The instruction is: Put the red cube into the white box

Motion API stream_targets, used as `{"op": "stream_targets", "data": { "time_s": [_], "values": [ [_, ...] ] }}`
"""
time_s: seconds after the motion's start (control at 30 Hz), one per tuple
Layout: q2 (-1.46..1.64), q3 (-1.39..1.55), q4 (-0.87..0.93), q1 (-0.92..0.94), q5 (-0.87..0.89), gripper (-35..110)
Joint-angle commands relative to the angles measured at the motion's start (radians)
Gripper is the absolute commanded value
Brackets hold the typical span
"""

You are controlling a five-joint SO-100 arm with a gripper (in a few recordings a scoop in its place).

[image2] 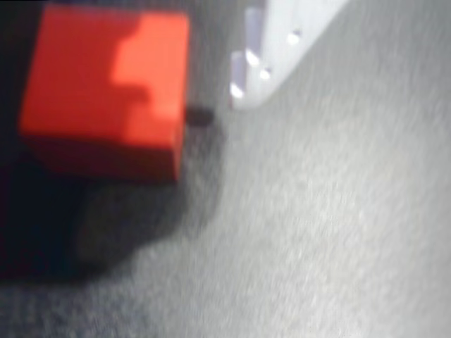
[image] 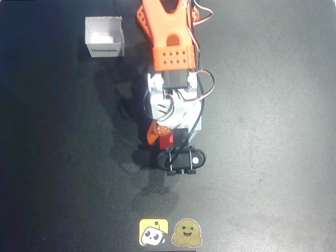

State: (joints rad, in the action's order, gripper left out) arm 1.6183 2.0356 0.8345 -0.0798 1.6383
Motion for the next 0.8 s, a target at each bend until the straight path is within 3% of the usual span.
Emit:
{"op": "stream_targets", "data": {
  "time_s": [0.0, 0.13, 0.37, 0.6, 0.77],
  "values": [
    [-0.009, -0.011, -0.052, 0.011, 0.017, 25],
    [-0.046, 0.014, -0.08, 0.028, 0.072, 0],
    [-0.069, 0.035, -0.112, 0.029, 0.101, 0],
    [0.198, -0.028, 0.233, 0.138, 0.156, 0],
    [0.466, -0.032, 0.509, 0.367, 0.141, 0]
  ]
}}
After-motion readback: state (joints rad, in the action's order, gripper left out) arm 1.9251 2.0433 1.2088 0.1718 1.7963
